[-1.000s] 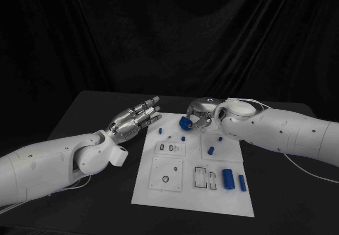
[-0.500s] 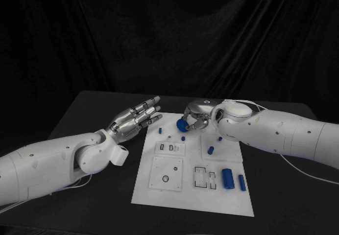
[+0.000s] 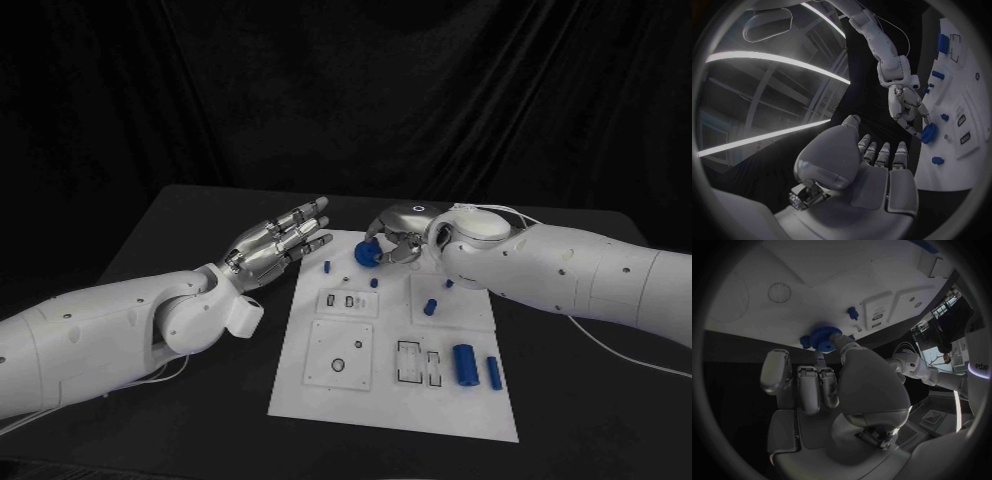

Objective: Assemble the parts on the task board

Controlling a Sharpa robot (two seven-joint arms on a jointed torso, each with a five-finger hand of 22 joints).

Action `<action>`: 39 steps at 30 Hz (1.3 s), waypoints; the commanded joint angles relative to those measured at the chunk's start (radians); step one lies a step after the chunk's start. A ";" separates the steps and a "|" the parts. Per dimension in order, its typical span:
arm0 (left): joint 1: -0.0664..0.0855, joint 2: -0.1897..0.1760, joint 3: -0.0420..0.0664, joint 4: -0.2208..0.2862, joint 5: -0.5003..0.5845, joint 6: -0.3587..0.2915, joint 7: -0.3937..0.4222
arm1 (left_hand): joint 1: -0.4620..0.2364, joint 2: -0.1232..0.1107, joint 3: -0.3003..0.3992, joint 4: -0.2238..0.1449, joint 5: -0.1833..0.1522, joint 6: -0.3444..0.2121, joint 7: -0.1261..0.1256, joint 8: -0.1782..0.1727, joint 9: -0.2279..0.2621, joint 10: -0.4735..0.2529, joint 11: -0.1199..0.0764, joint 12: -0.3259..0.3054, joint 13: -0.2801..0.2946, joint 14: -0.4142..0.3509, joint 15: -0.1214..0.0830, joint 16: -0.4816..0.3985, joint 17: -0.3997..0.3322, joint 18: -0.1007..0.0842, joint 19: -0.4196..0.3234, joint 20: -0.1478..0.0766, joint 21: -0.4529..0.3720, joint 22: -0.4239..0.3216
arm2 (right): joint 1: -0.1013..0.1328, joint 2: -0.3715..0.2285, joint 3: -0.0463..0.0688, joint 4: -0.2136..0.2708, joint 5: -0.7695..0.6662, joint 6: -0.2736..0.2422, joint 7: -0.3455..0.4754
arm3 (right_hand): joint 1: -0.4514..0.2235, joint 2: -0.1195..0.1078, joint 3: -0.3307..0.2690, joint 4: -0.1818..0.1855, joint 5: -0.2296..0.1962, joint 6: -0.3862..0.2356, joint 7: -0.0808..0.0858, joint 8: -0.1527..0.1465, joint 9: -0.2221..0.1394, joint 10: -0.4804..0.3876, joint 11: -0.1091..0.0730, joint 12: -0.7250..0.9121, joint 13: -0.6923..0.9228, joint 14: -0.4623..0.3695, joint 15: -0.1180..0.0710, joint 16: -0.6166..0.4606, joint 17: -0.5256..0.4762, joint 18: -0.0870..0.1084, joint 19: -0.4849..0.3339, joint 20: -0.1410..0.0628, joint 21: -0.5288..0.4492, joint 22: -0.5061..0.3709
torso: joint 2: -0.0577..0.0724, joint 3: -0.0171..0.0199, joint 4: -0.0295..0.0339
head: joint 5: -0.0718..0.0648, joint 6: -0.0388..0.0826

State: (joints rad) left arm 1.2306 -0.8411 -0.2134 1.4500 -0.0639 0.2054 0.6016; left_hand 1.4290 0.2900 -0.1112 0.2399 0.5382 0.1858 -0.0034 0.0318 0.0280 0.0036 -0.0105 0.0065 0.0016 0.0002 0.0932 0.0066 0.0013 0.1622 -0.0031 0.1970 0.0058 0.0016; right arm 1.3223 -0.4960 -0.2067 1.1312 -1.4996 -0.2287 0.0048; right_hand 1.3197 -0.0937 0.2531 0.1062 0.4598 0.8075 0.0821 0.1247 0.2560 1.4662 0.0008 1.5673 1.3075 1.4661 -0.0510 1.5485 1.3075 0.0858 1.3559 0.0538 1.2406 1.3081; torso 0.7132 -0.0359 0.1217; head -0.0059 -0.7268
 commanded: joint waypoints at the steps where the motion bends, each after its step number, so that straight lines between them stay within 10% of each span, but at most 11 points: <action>1: -0.001 0.003 0.001 0.001 0.000 0.016 0.008 | 0.005 -0.001 0.006 -0.001 0.006 -0.004 -0.006 0.003 0.000 -0.001 0.009 -0.005 0.000 0.000 0.010 -0.007 -0.001 0.010 0.003 0.007 -0.006 -0.002 | -0.004 0.001 -0.001 0.003 -0.001 -0.001 0.011 | -0.004 -0.018 0.005 -0.003 -0.018 -0.032 -0.001 -0.018 -0.012 0.105 -0.007 0.004 0.263 0.089 -0.011 -0.008 0.227 0.006 -0.013 -0.002 -0.014 0.016 | 0.001 0.0012 -0.0002 | 0.001 -0.002; 23: -0.003 -0.001 0.001 -0.001 0.000 0.013 -0.004 | 0.005 -0.001 0.006 -0.001 0.006 -0.004 -0.006 0.003 0.000 -0.001 0.009 -0.005 0.000 0.000 0.010 -0.007 -0.001 0.010 0.003 0.007 -0.006 -0.002 | 0.004 -0.040 -0.001 0.035 -0.001 -0.070 0.042 | -0.013 -0.016 0.002 -0.004 -0.058 -0.048 -0.002 -0.022 -0.023 0.105 -0.008 0.004 0.263 0.083 -0.013 -0.019 0.215 0.009 -0.022 -0.004 -0.035 0.010 | 0.000 0.0013 -0.0013 | 0.005 0.001; 32: -0.004 -0.012 0.001 0.002 0.000 0.004 -0.005 | 0.004 -0.002 0.009 -0.001 0.006 -0.001 -0.004 0.004 0.000 -0.001 0.009 -0.005 0.000 0.000 0.010 -0.007 -0.001 0.010 0.003 0.007 -0.006 -0.002 | 0.108 -0.247 -0.001 0.239 0.031 -0.105 0.012 | -0.044 -0.003 -0.047 0.036 -0.268 -0.004 -0.010 0.004 -0.032 0.105 -0.015 0.004 0.263 0.099 -0.019 0.010 0.250 -0.005 0.030 -0.009 0.017 0.057 | 0.000 0.0019 -0.0011 | 0.004 -0.009; 36: -0.004 -0.009 0.001 0.000 0.000 0.001 -0.004 | 0.004 -0.002 0.009 -0.001 0.006 0.000 -0.004 0.004 0.001 0.000 0.009 -0.005 0.000 0.000 0.010 -0.007 -0.001 0.010 0.003 0.007 -0.006 -0.002 | 0.138 -0.355 -0.001 0.323 0.051 -0.110 -0.002 | -0.043 0.002 -0.063 0.050 -0.288 0.027 -0.052 0.000 -0.046 0.105 -0.048 0.004 0.263 0.105 -0.045 0.022 0.263 -0.012 0.053 -0.031 0.045 0.080 | -0.001 0.0018 -0.0026 | -0.005 -0.011; 39: -0.004 -0.005 0.001 -0.001 0.000 0.003 -0.001 | 0.004 -0.002 0.009 -0.001 0.006 0.000 -0.004 0.004 0.001 0.000 0.009 -0.005 0.000 0.000 0.010 -0.007 -0.001 0.010 0.003 0.007 -0.006 -0.002 | 0.130 -0.414 -0.001 0.363 0.054 -0.126 -0.007 | -0.044 0.002 -0.071 0.059 -0.308 0.036 -0.051 -0.004 -0.054 0.105 -0.051 0.004 0.263 0.105 -0.050 0.022 0.263 -0.015 0.061 -0.038 0.057 0.089 | -0.002 0.0011 -0.0031 | -0.011 -0.011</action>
State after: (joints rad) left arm 1.2277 -0.8499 -0.2138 1.4474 -0.0641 0.2069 0.5867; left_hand 1.4290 0.2900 -0.1084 0.2372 0.5382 0.1858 -0.0033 0.0318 0.0280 -0.0001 -0.0071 0.0065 0.0021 -0.0032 0.0965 0.0066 0.0015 0.1622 -0.0020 0.1980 0.0058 0.0017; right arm 1.4594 -0.8983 -0.2067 1.4786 -1.4676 -0.3125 0.0262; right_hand 1.2825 -0.0961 0.1872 0.1650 0.1555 0.8382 0.0300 0.1237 0.2035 1.4661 -0.0420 1.5673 1.3074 1.4677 -0.0921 1.5683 1.3077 0.0859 1.4118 0.0164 1.2936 1.3075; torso 0.7123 -0.0338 0.1192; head -0.0123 -0.7377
